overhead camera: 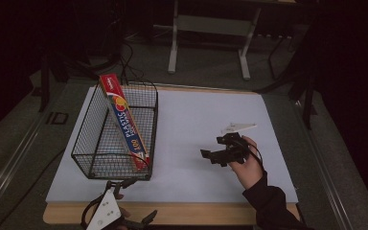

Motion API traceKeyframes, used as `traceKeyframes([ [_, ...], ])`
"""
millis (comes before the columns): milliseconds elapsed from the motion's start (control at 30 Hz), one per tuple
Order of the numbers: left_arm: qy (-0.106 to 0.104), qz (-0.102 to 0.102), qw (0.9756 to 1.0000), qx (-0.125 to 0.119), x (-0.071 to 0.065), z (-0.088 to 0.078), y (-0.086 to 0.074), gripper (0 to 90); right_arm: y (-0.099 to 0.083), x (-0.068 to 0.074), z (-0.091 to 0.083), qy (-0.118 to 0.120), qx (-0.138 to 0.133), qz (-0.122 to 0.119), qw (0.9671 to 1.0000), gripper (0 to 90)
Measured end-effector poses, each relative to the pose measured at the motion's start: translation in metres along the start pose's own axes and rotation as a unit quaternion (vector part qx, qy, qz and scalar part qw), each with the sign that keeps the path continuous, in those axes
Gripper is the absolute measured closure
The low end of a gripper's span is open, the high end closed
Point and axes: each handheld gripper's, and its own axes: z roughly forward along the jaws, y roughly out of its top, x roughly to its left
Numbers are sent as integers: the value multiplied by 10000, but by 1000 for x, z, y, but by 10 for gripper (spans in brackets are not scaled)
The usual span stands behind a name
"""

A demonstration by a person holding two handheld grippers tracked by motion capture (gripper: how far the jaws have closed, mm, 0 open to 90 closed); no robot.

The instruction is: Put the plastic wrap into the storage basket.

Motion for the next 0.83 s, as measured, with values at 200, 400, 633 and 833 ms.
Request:
traceKeyframes([
  [200, 5, 0, 10000, 6, 0, 0, 0, 2, -19, -8, -2, -17, 2, 120, 9999, 145],
  [400, 1, 19, 10000, 22, 0, 1, 0, 2, -35, -16, -6, -64, -119, 200, 9997, 145],
  [633, 1, 30, 10000, 25, 1, -1, 0, 2, -51, -19, 1, -208, -245, 135, 9994, 145],
  [833, -23, 30, 10000, 51, 1, -1, -1, 2, -53, -17, 5, -232, -259, -42, 9994, 145],
])
